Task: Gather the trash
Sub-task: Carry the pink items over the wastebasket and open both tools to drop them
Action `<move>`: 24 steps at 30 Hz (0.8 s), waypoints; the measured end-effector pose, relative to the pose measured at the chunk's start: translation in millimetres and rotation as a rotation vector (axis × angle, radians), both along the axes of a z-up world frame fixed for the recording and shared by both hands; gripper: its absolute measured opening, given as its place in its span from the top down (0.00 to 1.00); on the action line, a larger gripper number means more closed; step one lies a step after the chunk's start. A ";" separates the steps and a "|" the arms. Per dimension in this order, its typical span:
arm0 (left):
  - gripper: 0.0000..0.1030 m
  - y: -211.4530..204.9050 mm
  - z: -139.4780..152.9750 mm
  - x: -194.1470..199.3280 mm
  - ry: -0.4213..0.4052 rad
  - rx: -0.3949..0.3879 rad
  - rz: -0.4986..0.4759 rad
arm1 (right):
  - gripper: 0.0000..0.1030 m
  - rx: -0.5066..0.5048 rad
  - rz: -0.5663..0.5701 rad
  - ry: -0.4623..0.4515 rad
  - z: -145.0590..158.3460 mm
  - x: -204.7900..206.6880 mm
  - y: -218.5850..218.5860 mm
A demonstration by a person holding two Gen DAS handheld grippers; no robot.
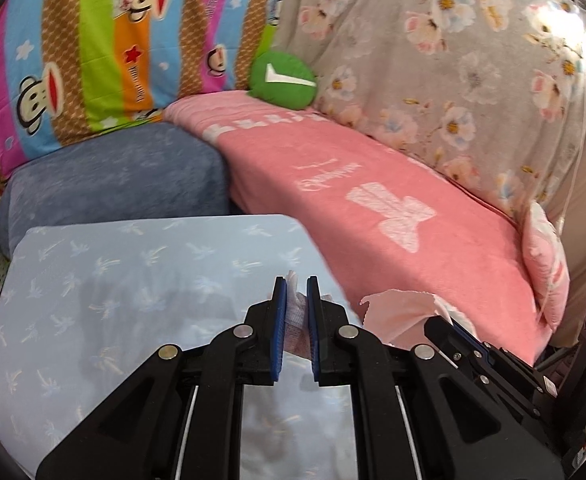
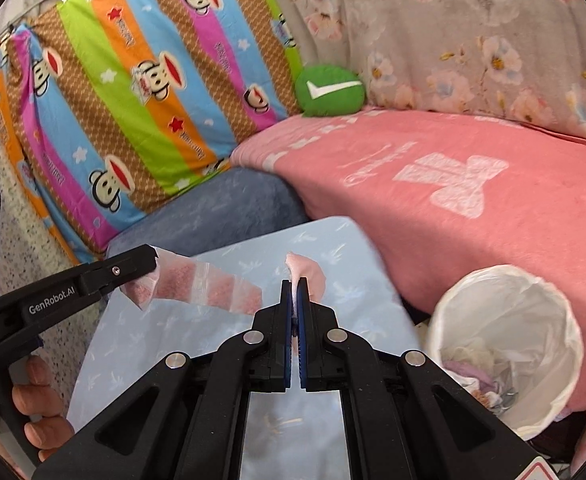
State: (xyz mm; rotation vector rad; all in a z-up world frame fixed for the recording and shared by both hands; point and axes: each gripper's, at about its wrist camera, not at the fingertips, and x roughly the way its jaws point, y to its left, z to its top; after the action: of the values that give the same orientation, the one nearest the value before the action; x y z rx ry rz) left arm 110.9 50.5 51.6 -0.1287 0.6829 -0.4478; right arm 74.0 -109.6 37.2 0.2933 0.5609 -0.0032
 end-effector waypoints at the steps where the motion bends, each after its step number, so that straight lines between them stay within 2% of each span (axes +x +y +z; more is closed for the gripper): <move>1: 0.90 -8.8 3.2 -3.3 -0.007 0.000 -0.017 | 0.98 0.002 -0.012 -0.007 3.6 -5.2 -8.4; 12: 0.90 -95.9 17.6 -28.8 -0.034 -0.002 -0.197 | 0.98 0.000 -0.153 -0.045 19.3 -50.7 -91.7; 24: 0.88 -161.3 11.7 -39.9 -0.003 0.005 -0.331 | 0.98 0.009 -0.263 -0.031 7.9 -76.1 -157.7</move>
State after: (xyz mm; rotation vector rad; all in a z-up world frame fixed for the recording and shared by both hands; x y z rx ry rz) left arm 71.0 -110.8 63.3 -0.0090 0.7048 -0.7630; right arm -2.2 -267.3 45.2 0.3742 0.4881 -0.2503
